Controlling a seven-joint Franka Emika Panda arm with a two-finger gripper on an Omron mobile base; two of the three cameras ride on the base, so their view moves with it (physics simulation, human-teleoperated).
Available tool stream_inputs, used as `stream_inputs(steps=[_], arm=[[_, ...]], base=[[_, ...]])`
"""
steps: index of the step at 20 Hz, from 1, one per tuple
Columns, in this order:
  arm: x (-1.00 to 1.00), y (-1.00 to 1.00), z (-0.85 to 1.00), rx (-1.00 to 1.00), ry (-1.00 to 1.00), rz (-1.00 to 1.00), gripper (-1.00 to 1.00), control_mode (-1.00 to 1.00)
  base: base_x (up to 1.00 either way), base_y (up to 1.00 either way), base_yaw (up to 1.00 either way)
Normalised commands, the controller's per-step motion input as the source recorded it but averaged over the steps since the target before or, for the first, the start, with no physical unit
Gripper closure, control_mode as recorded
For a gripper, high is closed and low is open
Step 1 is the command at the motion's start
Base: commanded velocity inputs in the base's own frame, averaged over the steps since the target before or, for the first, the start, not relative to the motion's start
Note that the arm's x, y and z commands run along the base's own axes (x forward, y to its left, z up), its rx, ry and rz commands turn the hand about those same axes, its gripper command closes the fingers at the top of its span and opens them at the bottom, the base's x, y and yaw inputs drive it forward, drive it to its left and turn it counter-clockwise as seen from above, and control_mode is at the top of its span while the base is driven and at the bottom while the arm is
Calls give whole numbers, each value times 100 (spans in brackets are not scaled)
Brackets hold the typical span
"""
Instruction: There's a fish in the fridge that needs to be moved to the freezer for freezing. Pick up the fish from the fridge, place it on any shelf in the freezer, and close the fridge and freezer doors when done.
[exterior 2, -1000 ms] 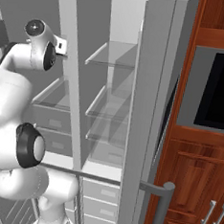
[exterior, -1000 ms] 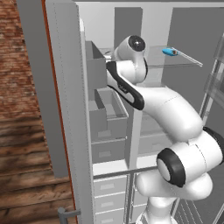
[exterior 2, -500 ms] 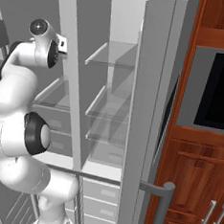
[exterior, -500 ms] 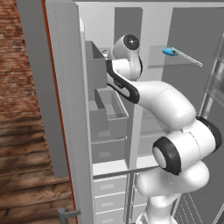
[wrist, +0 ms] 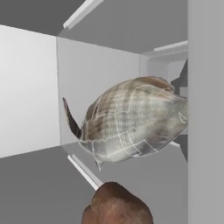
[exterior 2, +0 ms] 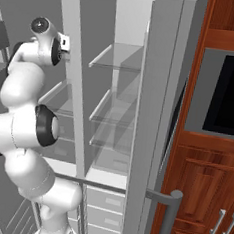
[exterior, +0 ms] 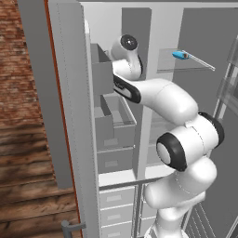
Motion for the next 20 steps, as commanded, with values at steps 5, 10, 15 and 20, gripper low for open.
stream_inputs(steps=[5,10,15,20], arm=[[42,15,-20,-2,0,0,100,-100],[44,2,-48,-1,0,0,-100,-100],[61,0,-40,0,0,0,-100,-100],[13,2,-19,0,-6,0,-100,-100]], base=[[0,0,0],[0,0,0],[0,0,0],[0,0,0]])
